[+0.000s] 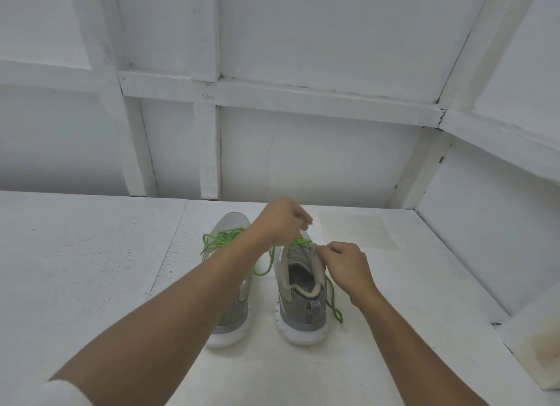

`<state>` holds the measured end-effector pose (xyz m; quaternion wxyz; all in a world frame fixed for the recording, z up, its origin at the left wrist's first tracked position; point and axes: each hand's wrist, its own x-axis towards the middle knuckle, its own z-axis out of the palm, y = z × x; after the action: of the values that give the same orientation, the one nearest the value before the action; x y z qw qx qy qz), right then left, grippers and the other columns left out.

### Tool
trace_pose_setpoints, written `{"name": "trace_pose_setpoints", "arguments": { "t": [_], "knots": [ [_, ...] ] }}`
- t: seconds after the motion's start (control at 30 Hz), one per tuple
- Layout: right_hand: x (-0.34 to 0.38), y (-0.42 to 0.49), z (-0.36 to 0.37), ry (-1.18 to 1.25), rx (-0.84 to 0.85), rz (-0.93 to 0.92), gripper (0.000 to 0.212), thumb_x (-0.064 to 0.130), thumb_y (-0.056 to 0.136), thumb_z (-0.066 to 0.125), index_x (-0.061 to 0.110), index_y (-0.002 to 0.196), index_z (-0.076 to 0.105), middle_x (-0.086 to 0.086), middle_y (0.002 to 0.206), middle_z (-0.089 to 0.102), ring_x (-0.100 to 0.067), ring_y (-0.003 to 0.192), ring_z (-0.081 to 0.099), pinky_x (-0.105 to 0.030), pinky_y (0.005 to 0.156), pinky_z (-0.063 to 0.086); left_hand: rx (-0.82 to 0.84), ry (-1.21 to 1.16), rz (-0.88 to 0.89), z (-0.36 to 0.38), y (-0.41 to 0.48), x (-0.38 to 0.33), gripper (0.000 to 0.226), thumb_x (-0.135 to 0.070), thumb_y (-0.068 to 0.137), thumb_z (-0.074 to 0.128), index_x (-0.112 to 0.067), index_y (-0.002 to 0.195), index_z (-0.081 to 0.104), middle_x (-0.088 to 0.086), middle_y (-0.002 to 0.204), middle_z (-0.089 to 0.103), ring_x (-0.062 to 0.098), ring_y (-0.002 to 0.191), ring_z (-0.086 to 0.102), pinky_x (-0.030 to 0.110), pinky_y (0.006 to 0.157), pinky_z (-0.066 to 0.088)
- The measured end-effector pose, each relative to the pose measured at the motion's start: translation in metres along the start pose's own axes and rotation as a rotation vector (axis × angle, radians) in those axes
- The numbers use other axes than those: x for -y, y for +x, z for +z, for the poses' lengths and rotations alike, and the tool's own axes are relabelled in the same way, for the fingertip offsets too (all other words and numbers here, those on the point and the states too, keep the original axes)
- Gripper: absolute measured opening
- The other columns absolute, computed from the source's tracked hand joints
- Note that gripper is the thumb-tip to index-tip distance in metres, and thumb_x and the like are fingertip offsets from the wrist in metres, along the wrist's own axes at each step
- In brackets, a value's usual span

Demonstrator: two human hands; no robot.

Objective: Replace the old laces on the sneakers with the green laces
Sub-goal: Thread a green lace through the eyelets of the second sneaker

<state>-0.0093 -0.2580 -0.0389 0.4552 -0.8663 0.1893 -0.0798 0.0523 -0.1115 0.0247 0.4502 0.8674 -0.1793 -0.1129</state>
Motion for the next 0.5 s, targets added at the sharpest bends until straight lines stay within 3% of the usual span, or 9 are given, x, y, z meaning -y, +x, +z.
{"name": "trace_pose_setpoints", "arguments": {
  "t": [0.1, 0.23, 0.5],
  "knots": [
    [-0.001, 0.003, 0.001, 0.049, 0.012, 0.050, 0.032, 0.025, 0.086, 0.057, 0.012, 0.059, 0.046, -0.004, 0.061, 0.043, -0.018, 0.059, 0.035, -0.031, 0.059, 0.029, -0.011, 0.081, -0.018, 0.008, 0.001, 0.008, 0.033, 0.005, 0.088, 0.046, -0.013, 0.101, 0.072, 0.006, 0.102, 0.069, 0.019, 0.097, 0.064, 0.026, 0.081, 0.051],
    [-0.005, 0.006, 0.004, 0.086, 0.024, 0.101, 0.031, 0.026, 0.083, 0.057, 0.001, 0.066, 0.056, -0.005, 0.067, 0.052, -0.019, 0.063, 0.043, -0.032, 0.062, 0.036, -0.013, 0.169, 0.000, 0.019, 0.004, 0.015, 0.037, 0.007, 0.086, 0.045, -0.022, 0.083, 0.069, 0.007, 0.104, 0.069, 0.016, 0.084, 0.061, 0.021, 0.070, 0.046],
    [-0.006, 0.009, 0.005, 0.136, 0.047, 0.169, 0.029, 0.024, 0.086, 0.056, -0.004, 0.082, 0.065, -0.006, 0.077, 0.061, -0.019, 0.067, 0.048, -0.031, 0.064, 0.037, -0.073, 0.209, 0.043, 0.031, 0.010, 0.025, 0.018, -0.009, 0.087, 0.061, -0.017, 0.099, 0.072, 0.002, 0.105, 0.068, 0.017, 0.095, 0.064, 0.028, 0.086, 0.052]
  ]
}}
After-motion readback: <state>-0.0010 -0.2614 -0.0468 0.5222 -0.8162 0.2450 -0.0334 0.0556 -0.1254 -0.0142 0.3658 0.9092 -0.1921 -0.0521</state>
